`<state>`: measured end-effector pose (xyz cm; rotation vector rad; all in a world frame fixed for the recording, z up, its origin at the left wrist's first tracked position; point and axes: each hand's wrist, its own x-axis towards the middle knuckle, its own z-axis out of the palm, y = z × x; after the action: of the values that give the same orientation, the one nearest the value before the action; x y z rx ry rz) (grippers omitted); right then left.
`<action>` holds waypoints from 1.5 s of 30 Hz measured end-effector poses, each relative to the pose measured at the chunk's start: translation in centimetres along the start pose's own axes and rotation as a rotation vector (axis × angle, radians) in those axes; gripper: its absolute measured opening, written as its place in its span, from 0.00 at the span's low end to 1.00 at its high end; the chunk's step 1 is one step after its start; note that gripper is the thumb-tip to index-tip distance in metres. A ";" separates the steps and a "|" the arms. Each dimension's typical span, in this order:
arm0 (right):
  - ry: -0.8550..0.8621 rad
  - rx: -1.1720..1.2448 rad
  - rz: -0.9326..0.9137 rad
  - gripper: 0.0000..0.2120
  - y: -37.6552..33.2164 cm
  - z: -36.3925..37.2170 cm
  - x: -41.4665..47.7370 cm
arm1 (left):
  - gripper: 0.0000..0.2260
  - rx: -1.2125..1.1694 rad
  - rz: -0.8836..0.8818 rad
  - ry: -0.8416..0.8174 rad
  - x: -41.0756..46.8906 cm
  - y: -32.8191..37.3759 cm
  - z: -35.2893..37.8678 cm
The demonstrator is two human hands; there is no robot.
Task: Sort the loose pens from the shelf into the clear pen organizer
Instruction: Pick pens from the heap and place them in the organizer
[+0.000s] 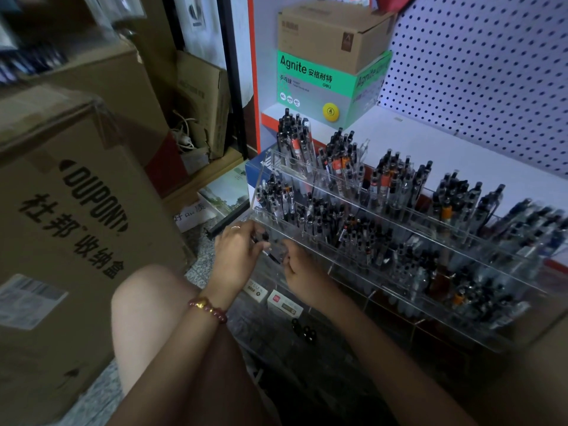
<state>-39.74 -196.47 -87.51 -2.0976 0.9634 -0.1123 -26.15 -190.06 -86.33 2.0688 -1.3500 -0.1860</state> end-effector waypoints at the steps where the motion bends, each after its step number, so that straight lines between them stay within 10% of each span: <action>1: 0.001 -0.011 -0.013 0.26 0.0 -0.1 -0.4 | 0.08 -0.046 0.003 0.019 0.0 0.1 -0.2; 10: -0.088 0.036 0.054 0.22 0.6 -0.8 -0.8 | 0.09 -0.320 0.143 0.300 -0.6 1.2 -1.6; 18: -0.103 0.011 0.049 0.22 -0.3 -0.2 0.7 | 0.14 -0.002 0.166 0.025 -0.4 0.8 -0.6; 35: -0.045 -0.250 0.055 0.16 -1.5 -0.4 1.5 | 0.09 0.054 -0.157 0.046 -0.3 0.3 0.0; 45: -0.162 0.182 0.123 0.23 -1.3 0.1 2.7 | 0.11 -0.046 -0.144 0.092 0.4 0.5 0.0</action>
<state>-37.02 -197.72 -87.26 -1.8464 0.9454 0.0318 -26.38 -190.56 -85.93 2.1101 -1.1332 -0.1798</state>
